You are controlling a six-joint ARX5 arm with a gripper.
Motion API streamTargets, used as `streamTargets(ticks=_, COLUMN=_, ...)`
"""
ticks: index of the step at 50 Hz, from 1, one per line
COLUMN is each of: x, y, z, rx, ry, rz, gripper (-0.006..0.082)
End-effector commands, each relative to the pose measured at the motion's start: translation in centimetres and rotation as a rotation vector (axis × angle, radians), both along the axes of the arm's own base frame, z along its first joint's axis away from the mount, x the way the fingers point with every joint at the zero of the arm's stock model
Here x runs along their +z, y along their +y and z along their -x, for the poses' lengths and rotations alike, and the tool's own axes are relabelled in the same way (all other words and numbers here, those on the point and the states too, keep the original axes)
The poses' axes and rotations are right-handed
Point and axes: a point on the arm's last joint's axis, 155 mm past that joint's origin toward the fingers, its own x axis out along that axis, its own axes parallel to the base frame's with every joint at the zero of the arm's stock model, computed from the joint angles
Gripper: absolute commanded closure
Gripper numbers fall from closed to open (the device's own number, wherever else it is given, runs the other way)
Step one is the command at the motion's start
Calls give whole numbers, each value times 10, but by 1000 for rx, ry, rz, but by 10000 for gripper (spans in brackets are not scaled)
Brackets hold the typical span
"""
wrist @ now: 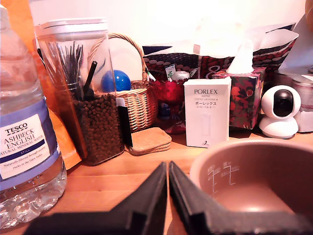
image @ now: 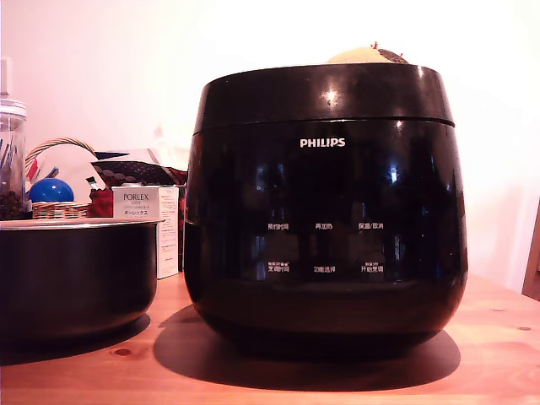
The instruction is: Open the rice cooker by pressing the large metal button on the top of its lid with medium force
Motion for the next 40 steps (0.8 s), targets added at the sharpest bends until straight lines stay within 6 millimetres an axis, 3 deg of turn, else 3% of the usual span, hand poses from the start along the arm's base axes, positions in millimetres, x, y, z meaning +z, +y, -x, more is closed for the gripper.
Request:
streamTargets(ticks=1, x=-3, y=-5, z=3, rx=-36, ry=43, rz=63, gripper=791)
streamTargets(ticks=15, x=5, y=-10, z=4, rx=-65, ry=12, rz=90, gripper=791)
streamTargets(ticks=22, x=27, y=-23, z=6, rx=-147, ry=-63, rz=197, gripper=791)
streamTargets(ticks=26, x=43, y=-41, z=12, rx=-255, ry=-95, rz=278, gripper=791)
streamTargets(ticks=27, x=47, y=-46, z=14, rx=-285, ry=-90, rz=367, gripper=791)
streamTargets(ticks=32, x=66, y=-69, z=27, rx=-428, ry=-93, rz=405, gripper=791)
streamTargets(ticks=40, x=93, y=-120, z=68, rx=-760, ry=-45, rz=413, gripper=791)
